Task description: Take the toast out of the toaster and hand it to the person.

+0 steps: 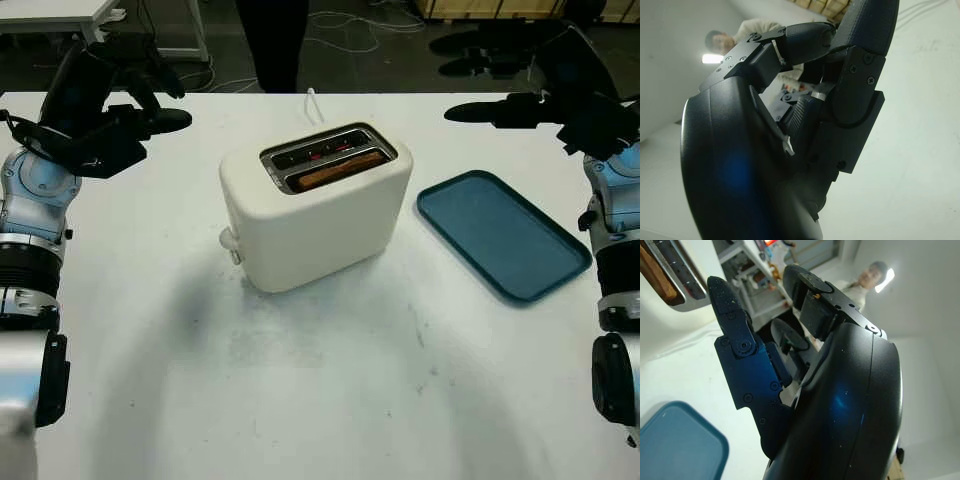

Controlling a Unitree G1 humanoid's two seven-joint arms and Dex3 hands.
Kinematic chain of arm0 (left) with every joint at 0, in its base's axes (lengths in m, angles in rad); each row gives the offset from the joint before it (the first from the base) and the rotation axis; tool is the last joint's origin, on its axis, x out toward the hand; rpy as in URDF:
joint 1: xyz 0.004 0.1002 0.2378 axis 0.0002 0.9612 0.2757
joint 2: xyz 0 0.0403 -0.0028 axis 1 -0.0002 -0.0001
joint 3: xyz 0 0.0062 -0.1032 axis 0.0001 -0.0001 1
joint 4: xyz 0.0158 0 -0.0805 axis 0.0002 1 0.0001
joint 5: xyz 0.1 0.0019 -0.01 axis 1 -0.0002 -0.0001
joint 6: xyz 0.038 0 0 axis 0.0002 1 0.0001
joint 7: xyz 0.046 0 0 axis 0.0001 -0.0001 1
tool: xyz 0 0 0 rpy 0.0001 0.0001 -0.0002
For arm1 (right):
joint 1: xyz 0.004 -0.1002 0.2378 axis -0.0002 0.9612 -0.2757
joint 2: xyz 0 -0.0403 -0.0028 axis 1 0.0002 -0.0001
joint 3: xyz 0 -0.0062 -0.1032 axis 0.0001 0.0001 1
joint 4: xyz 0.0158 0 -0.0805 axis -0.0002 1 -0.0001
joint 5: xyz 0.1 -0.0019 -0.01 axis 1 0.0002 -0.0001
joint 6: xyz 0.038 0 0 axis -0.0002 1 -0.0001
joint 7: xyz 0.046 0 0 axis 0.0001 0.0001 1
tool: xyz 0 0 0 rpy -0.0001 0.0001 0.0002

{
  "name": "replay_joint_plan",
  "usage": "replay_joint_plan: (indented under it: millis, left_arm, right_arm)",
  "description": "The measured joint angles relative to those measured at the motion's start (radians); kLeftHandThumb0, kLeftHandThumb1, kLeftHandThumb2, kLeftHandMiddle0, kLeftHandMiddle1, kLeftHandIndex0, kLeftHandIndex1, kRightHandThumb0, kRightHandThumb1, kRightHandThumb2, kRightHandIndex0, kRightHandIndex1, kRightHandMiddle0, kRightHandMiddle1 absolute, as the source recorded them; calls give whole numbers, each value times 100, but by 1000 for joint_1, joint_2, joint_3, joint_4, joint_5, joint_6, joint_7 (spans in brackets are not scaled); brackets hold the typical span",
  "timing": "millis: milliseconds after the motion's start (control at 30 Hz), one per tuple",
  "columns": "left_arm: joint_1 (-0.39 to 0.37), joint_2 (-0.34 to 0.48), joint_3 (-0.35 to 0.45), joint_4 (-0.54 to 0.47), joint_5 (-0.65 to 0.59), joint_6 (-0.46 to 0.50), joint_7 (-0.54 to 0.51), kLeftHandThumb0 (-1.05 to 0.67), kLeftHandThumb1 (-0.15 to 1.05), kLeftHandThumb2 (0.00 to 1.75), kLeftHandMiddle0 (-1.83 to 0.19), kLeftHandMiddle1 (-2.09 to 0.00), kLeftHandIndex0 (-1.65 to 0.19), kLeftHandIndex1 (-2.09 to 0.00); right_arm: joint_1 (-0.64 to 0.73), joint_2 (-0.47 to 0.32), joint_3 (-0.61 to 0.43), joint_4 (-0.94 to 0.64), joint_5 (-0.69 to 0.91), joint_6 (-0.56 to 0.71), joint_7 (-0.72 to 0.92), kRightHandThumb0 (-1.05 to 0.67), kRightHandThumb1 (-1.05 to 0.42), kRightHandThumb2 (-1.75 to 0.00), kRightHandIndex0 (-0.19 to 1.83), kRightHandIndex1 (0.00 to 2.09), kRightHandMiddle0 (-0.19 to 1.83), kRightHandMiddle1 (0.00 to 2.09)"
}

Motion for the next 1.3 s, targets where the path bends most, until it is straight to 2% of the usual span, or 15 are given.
replay_joint_plan:
  millis: [300,1033,1300]
  left_arm:
    - [0,-25,0,-10,-6,-2,1,-105,92,9,-85,-128,-67,-134]
    - [1,-31,1,-29,-5,3,1,-105,92,5,-86,-128,-69,-133]
    - [2,-31,0,-34,-1,10,1,-105,92,4,-85,-129,-67,-133]
  right_arm:
    - [29,1,-3,7,0,-7,-3,-56,-79,0,75,11,76,0]
    - [44,11,-19,7,4,-18,-3,-46,-77,0,80,7,78,1]
    - [46,12,-23,7,5,-18,-3,-51,-79,-1,79,4,76,0]
